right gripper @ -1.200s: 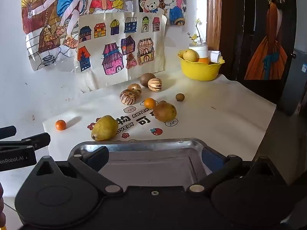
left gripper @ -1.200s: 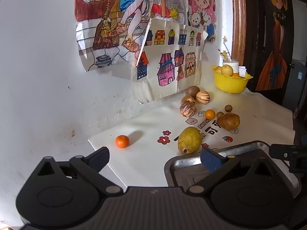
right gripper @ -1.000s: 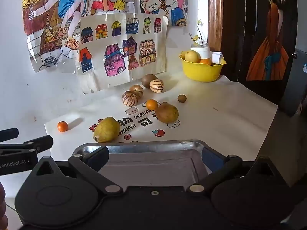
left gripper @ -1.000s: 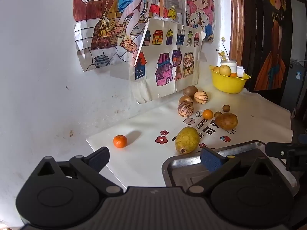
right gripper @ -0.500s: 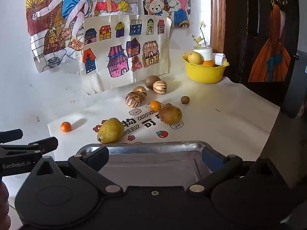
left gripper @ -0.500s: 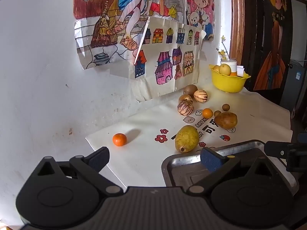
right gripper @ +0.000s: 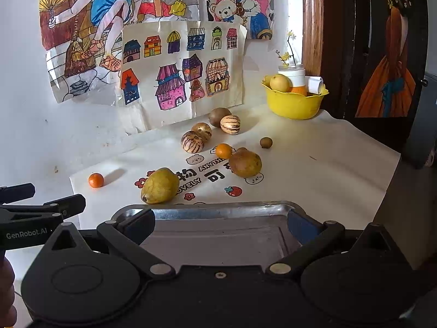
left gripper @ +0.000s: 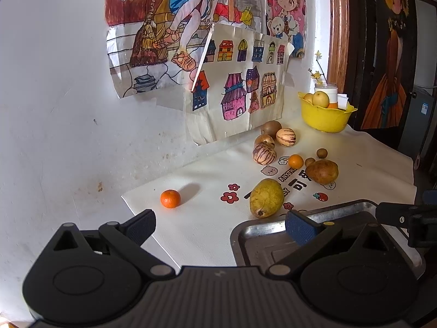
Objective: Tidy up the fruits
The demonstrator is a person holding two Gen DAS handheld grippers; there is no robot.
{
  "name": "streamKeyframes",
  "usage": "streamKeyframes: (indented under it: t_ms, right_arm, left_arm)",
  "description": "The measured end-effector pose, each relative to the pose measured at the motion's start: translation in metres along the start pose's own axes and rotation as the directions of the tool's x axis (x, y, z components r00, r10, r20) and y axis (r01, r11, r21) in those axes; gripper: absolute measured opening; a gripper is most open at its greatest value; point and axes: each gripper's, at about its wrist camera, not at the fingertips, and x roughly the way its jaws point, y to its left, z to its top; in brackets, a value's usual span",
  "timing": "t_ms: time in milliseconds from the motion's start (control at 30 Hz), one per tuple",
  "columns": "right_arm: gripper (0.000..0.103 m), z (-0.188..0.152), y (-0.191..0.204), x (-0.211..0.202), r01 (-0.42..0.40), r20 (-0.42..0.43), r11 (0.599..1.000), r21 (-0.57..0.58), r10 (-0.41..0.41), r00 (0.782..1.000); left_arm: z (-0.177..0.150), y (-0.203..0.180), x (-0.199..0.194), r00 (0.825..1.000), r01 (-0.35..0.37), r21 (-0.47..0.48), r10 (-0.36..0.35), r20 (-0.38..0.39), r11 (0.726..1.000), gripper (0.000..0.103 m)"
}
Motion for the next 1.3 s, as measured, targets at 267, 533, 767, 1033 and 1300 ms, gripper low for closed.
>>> streamKeyframes:
  t_ms: [267,533,767,1033,1300]
  right_arm:
    - [0.103,0.0003,0.0002,0.0003,0.000,-0.002,1.000,-0.001,0.000,1.000]
    - [0.103,0.0012,0.0026,0.0002,-0.002,-0.001,1.000,-0.003,0.002,1.000]
    - [0.103,0.0035,0.0024,-0.0012,-0.009,0.003,1.000,-0.002,0.009,1.000]
    - [0.103,0.0037,0.0032,-0.0014,-0.008,0.004,1.000,-0.003,0.008,1.000]
    - [0.103,0.0045,0.0030,-0.0019,-0.010,0.006,1.000,-0.003,0.010,1.000]
  left_arm:
    - [-0.0004,0.0005,0.0001,1.000,-0.001,0.002,0.001,0.000,1.000,0.103]
    - [0.0002,0.0028,0.0012,1.000,0.000,-0.004,0.000,-0.003,1.000,0.103]
    - [0.0006,0.0028,0.0013,1.000,-0.001,-0.004,0.001,-0.003,1.000,0.103]
    - [0.0015,0.0029,0.0015,1.000,-0.002,-0.004,0.002,-0.003,1.000,0.103]
    - [0.0051,0.0032,0.0024,1.000,0.001,-0.001,-0.001,-0.005,1.000,0.103]
